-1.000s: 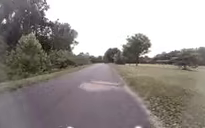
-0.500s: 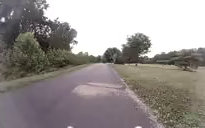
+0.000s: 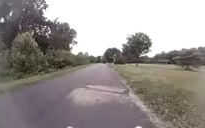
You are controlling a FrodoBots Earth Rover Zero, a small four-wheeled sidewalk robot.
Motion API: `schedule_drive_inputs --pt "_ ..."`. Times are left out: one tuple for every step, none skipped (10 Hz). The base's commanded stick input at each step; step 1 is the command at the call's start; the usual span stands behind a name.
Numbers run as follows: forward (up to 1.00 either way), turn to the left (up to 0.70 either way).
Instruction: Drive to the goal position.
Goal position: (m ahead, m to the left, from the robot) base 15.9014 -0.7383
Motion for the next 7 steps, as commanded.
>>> schedule_drive_inputs --pt "0.7 0.0" --pt "0.7 0.0" --pt "0.7 0.0" --pt "0.7 0.0" --pt "0.7 0.0" --pt "0.7 0.0" --pt "0.7 0.0"
